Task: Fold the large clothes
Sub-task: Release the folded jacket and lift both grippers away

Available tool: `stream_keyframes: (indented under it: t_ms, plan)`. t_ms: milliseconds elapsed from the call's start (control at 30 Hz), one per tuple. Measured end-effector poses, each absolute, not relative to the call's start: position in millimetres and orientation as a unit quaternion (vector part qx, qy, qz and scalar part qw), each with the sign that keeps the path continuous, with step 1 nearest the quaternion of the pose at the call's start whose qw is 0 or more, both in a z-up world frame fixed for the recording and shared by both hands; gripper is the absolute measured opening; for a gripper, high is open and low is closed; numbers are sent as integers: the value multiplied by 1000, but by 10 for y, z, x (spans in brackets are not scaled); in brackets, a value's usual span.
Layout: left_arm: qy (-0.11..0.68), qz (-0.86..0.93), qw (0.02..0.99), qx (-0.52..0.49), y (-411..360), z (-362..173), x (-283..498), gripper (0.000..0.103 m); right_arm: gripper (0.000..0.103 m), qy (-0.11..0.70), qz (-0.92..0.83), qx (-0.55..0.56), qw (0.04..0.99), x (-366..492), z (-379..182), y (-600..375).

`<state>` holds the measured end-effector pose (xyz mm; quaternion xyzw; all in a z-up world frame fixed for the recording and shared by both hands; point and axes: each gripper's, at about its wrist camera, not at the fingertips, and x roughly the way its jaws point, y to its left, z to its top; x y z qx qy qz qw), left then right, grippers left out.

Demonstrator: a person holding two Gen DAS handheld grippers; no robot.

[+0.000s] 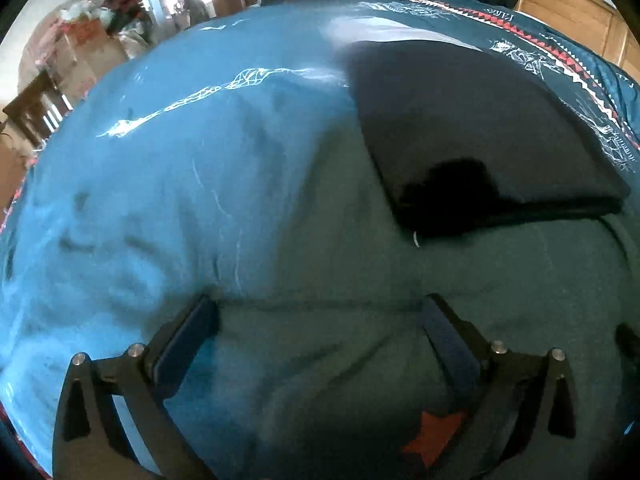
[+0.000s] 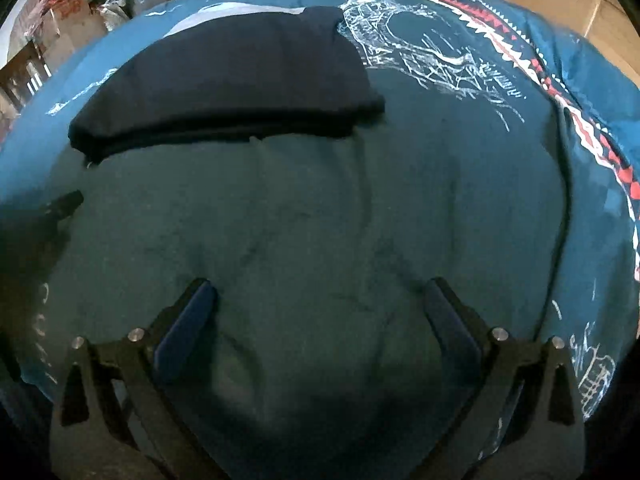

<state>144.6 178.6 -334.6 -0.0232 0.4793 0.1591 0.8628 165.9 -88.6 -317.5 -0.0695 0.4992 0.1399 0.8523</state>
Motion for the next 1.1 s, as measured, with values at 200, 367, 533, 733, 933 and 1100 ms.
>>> stream_keyframes:
  t_ms: [200,367,533,733,933,1100]
  plan:
    - [467,166,868,-24,1723,-3381,1562,103,103,506,141,-72,848,1726,-3200,-857]
    - [462,173,869,-28,1725,-3387,1551,103,103,508,132,-63,849,1779,-3228,-845]
    - [460,173,870,-25,1719,-3407,1558,103,103,508,124,-48,851,1812,-3259,-847]
    - [458,166,873,-30,1728,-3395,1551,103,103,507,120,-47,852,1824,-3239,-830]
    - [451,121,883,-41,1756,-2923,1431,103,103,472,124,-64,871,1714,-2740,-784]
    - [334,137,932,-10,1563,-1805,849,103,103,396,118,-67,908,1389,-1833,-763]
